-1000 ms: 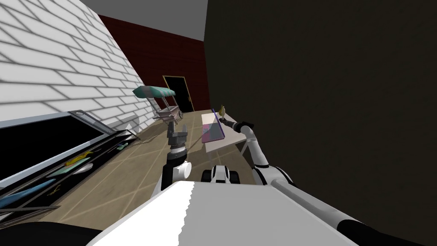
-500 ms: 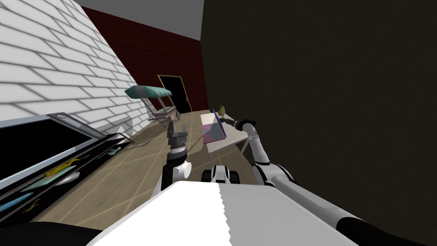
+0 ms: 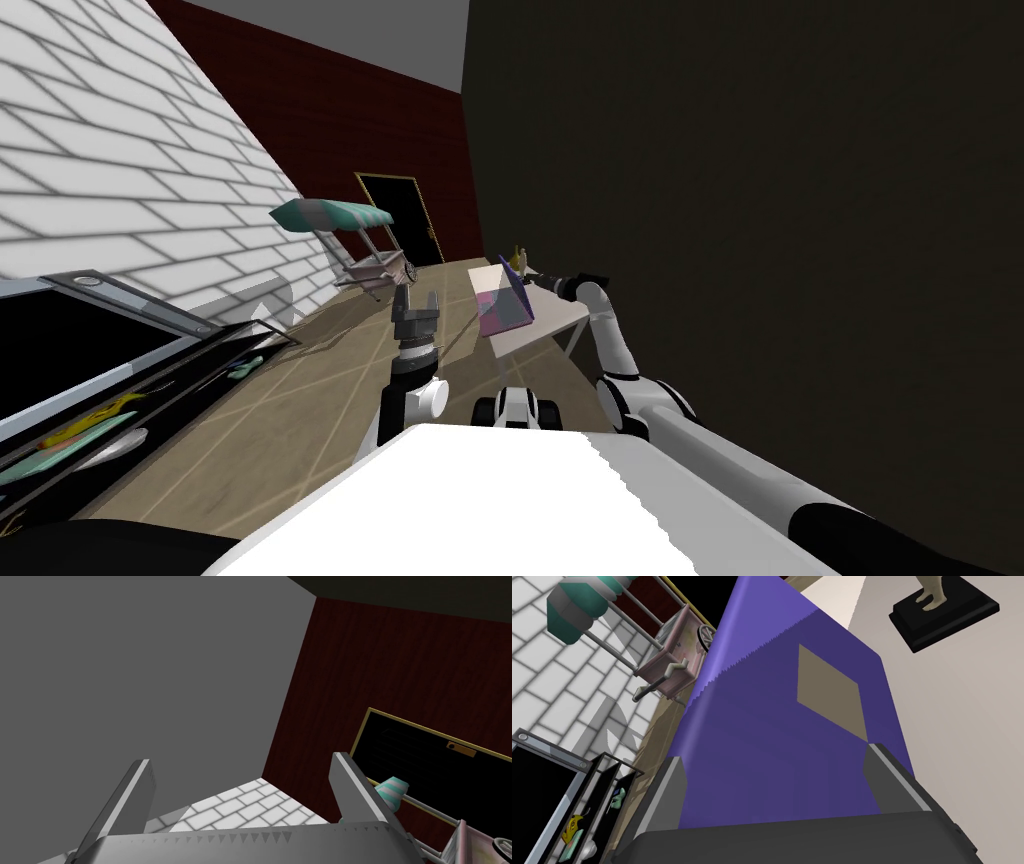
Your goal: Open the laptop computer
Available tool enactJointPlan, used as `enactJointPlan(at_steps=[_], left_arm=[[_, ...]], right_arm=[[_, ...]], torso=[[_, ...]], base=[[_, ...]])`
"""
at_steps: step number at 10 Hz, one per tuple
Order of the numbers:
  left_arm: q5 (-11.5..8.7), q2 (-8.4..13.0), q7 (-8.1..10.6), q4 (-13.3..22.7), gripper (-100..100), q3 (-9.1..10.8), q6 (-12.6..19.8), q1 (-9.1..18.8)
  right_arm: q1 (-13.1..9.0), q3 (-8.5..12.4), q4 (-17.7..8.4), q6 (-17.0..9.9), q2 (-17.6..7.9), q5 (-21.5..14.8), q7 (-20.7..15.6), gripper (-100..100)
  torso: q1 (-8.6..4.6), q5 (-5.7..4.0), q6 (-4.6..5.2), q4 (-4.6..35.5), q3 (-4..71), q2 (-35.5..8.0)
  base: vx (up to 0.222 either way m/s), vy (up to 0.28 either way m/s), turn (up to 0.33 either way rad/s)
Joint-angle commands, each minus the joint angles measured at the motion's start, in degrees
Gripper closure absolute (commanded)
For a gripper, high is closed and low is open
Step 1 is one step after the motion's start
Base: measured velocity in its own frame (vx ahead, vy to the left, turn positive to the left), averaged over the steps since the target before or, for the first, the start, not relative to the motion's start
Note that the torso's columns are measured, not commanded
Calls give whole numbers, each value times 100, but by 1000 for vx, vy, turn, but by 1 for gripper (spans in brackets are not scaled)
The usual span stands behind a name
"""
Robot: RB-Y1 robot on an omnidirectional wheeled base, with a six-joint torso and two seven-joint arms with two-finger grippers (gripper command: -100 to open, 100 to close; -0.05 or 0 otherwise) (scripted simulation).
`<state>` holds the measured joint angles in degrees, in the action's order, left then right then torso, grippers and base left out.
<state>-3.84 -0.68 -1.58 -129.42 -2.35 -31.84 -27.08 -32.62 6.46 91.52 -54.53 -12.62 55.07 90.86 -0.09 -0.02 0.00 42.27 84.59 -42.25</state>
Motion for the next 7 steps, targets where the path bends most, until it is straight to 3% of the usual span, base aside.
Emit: enactJointPlan(at_steps=[1, 6, 7], left_arm=[[0, 0, 0, 0, 0, 0, 0, 0], [0, 0, 0, 0, 0, 0, 0, 0], [0, 0, 0, 0, 0, 0, 0, 0]], right_arm=[[-152, 145, 1, -266, -211, -2, 363, -100], [-372, 373, 19, -676, -472, -20, 927, -100], [-341, 335, 28, -610, -438, -30, 846, -100]], torso=[[4, 0, 0, 0, -1, -3], [5, 1, 0, 1, -2, -4], [13, 3, -1, 2, -3, -5]], base=[[-23, 118, -110], [-19, 90, -84], [-12, 49, -16]])
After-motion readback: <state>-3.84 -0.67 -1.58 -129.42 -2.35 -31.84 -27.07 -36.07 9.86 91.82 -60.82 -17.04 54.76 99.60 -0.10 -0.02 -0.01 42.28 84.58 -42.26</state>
